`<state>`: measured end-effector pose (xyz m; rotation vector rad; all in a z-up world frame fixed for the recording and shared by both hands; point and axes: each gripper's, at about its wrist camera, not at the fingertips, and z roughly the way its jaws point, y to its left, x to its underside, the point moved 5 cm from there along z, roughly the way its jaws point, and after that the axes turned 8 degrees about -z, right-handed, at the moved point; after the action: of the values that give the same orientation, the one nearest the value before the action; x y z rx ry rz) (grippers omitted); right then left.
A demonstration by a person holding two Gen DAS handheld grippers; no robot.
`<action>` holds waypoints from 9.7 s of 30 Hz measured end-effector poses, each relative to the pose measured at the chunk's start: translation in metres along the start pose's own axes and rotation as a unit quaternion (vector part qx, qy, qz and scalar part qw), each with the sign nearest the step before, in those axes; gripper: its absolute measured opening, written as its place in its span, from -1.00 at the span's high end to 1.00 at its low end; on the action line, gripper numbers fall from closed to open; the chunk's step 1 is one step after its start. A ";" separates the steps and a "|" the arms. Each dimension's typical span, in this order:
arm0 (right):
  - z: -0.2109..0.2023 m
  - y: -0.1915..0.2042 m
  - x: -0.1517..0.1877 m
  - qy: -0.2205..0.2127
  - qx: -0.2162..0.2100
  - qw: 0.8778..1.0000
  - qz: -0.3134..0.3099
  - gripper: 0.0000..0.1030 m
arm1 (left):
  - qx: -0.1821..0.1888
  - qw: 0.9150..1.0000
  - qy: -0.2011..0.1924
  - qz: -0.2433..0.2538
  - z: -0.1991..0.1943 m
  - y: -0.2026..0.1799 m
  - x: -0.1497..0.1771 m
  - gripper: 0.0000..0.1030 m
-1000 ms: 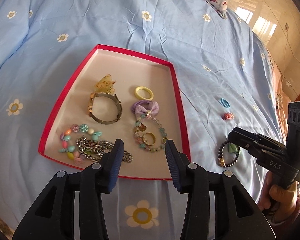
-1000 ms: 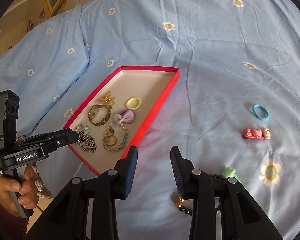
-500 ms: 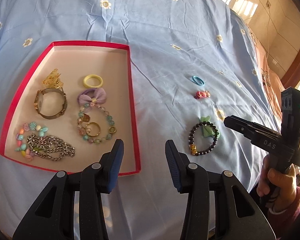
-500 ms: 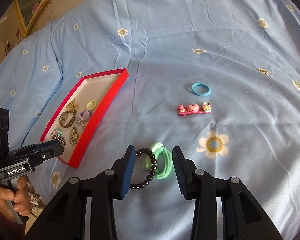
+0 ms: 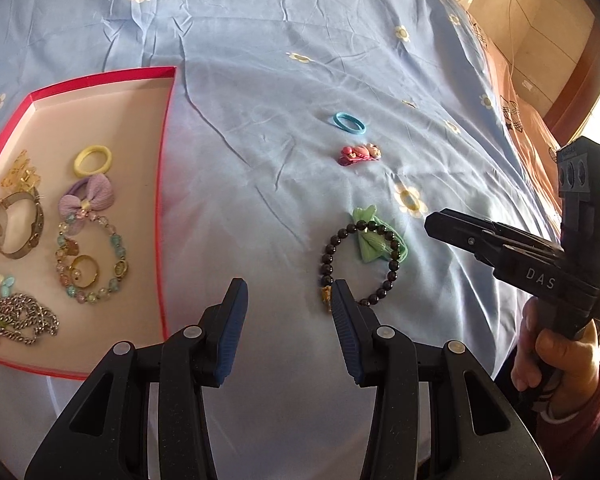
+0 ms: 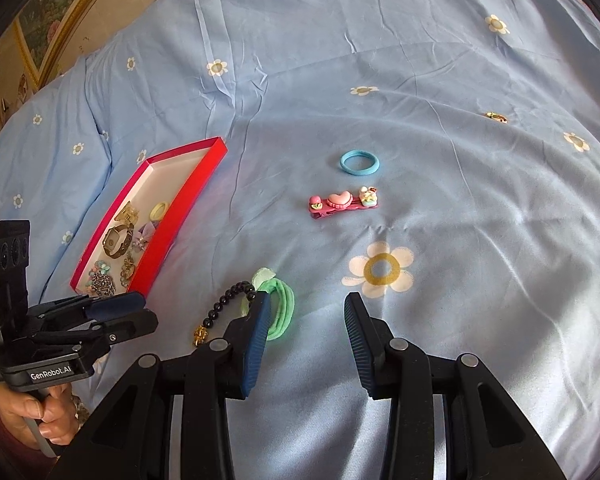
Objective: Organize jewelry
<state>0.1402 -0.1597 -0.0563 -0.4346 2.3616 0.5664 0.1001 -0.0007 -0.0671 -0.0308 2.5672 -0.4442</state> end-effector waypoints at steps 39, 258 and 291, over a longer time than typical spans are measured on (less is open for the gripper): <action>0.029 0.032 0.002 0.023 -0.006 0.998 -0.059 0.91 | 0.024 0.999 -0.031 0.017 -0.021 -0.003 -0.009 0.87; -0.008 0.195 0.012 -0.124 -0.073 0.972 -0.187 -1.00 | -0.275 0.927 -0.233 -0.101 -0.171 0.125 0.077 -1.00; -0.010 0.195 0.012 -0.125 -0.072 0.971 -0.191 -1.00 | -0.273 0.929 -0.232 -0.094 -0.172 0.120 0.077 -1.00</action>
<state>0.0400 -0.0008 -0.0028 -0.8126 1.9378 0.5729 -0.0451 0.1573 -0.0050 -0.5208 2.1416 0.2081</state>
